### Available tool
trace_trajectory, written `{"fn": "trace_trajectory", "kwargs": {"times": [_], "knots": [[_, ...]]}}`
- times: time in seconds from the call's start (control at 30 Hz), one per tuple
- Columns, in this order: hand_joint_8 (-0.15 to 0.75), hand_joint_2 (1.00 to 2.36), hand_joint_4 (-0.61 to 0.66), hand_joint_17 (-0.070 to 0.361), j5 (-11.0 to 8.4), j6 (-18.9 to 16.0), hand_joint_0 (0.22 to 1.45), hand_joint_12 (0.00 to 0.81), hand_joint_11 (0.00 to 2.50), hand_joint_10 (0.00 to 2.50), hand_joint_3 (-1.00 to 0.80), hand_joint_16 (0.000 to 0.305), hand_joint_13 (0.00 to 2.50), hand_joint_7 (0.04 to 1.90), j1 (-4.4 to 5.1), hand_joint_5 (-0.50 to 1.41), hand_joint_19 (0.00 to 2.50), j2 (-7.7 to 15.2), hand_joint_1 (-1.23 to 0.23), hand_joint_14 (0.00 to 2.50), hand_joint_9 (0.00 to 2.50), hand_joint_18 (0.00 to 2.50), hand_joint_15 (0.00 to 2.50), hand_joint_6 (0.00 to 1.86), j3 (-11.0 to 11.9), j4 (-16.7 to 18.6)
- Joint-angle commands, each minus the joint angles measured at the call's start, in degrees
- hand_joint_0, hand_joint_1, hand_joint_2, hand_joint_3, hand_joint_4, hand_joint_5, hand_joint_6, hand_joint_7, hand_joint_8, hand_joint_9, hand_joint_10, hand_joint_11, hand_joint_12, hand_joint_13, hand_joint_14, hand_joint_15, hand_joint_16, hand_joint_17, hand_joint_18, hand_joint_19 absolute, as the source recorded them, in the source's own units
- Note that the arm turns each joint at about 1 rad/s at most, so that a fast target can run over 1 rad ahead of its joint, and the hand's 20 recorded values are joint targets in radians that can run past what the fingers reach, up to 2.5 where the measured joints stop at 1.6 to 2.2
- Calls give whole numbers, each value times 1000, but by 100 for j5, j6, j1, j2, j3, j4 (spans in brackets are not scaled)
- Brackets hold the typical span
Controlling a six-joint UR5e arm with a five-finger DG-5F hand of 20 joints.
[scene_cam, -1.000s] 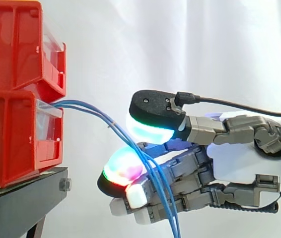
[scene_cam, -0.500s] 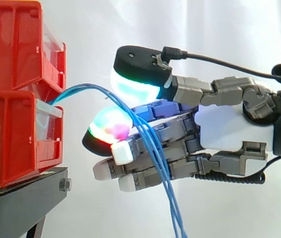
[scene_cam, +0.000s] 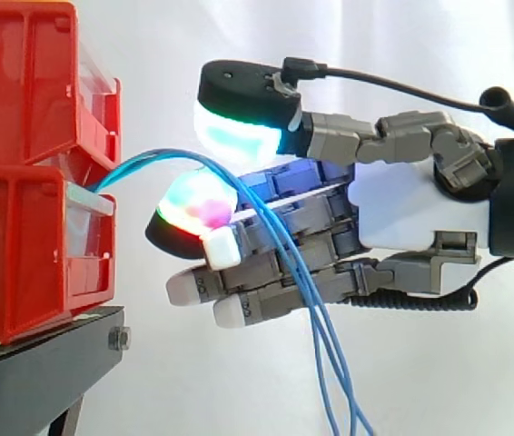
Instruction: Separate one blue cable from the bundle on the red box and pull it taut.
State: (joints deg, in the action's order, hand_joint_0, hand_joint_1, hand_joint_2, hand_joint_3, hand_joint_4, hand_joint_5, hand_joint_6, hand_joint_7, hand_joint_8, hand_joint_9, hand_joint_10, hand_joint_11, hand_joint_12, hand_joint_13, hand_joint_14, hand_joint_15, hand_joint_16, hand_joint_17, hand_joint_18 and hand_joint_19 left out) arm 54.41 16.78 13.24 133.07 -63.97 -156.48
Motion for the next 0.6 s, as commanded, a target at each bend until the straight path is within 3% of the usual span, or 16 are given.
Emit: {"fn": "trace_trajectory", "kwargs": {"times": [0.0,0.13,0.37,0.5,0.57], "knots": [[350,1010,212,91,0,-17,574,387,567,15,-371,40,688,1083,-32,-128,300,0,-619,8,1014,613,244,821,95,-146],[349,1014,199,92,9,-17,573,391,594,13,-273,41,691,1151,-32,-135,304,0,-658,8,997,621,256,834,324,-532],[379,1016,169,106,9,-53,582,425,682,15,-120,47,714,1097,-23,-158,286,-9,-749,8,989,679,270,899,342,-567],[372,1017,156,103,9,-70,598,419,728,15,-138,46,710,1044,-32,-171,296,-9,-789,8,965,675,284,912,342,-567],[353,1015,178,96,9,-70,600,401,736,16,-233,43,698,1051,-32,-174,324,-9,-808,9,955,653,286,907,342,-567]]}}
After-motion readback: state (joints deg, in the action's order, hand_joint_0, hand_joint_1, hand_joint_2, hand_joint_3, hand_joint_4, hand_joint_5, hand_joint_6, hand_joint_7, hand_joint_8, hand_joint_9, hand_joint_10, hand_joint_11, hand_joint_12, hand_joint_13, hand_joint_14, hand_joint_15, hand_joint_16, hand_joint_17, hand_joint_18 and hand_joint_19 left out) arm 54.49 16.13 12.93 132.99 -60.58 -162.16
